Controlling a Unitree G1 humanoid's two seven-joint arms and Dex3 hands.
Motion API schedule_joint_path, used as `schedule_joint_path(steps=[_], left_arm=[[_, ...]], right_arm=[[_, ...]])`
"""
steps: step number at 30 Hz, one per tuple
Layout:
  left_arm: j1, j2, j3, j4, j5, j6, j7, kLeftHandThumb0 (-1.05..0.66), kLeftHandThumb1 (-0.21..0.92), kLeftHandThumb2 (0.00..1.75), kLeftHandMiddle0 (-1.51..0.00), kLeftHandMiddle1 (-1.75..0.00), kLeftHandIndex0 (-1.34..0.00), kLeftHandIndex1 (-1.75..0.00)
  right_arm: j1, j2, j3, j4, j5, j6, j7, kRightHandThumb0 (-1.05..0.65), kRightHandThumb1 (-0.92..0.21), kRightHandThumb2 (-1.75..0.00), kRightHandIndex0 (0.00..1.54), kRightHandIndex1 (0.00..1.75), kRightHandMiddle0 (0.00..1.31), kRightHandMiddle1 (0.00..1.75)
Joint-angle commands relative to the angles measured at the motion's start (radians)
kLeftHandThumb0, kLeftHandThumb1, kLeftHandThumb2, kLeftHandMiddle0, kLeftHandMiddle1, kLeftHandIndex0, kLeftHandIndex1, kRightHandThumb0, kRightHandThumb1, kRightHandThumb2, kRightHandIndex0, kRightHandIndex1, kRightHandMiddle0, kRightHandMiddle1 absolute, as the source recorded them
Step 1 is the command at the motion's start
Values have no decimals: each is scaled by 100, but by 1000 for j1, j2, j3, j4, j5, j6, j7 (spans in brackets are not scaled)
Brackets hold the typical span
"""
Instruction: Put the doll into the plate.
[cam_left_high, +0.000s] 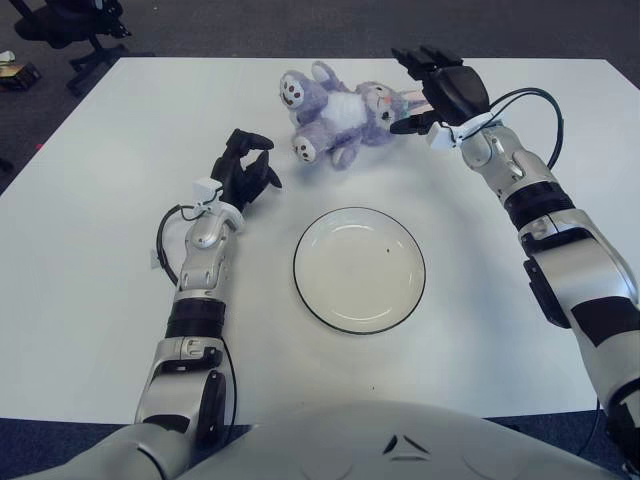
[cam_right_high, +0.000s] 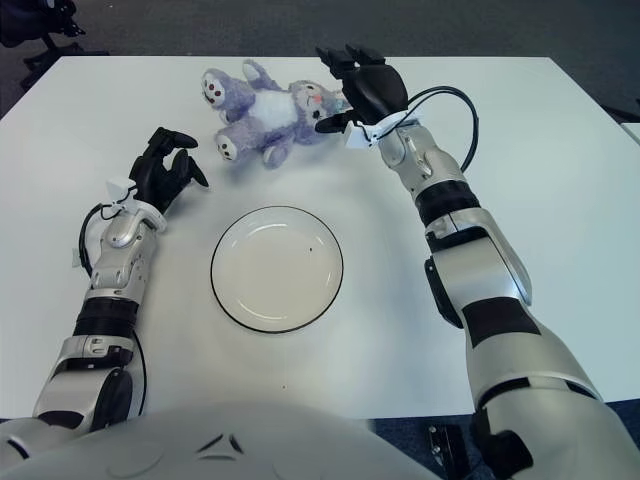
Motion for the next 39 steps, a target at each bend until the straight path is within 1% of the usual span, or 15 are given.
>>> schedule_joint_path(steps=[1,7,10,13,17,28,32,39], left_arm=[[12,3,-2,-13,7,-2,0,-35,92,47,-85,-175,-25,-171],[16,8,-1,-17,6,-2,-3,-35,92,47,-85,-175,-25,-171],[17,8,-1,-18,6,-2,-3,-35,92,47,-85,-175,-25,-171],[18,10,-1,-19,6,-2,-4,-35,92,47,-85,-175,-25,-171],[21,11,-1,-22,5,-2,-4,-35,92,47,-85,-175,-25,-171],[21,11,0,-21,5,-5,-3,-35,92,47,-85,-175,-25,-171],[21,8,0,-22,3,-5,-3,-35,92,47,-85,-175,-25,-171],[25,7,-1,-25,2,-7,-5,-35,92,47,-85,-175,-25,-170]], right_arm=[[-41,20,21,38,-9,27,4,-77,-92,-4,20,1,21,2],[-82,50,51,112,-13,60,1,-76,-92,-3,22,1,22,2],[-93,55,61,131,-9,64,-1,-76,-92,-2,23,1,22,2],[-118,80,79,184,-16,90,1,-75,-92,-1,23,1,22,2],[-138,96,97,225,-16,103,-1,-75,-91,-1,24,1,22,1],[-156,108,113,258,-5,116,12,-75,-92,0,24,0,22,1],[-170,120,121,277,-7,141,24,-76,-92,0,25,0,22,1],[-179,125,128,297,-8,156,19,-76,-92,-1,25,0,22,1]])
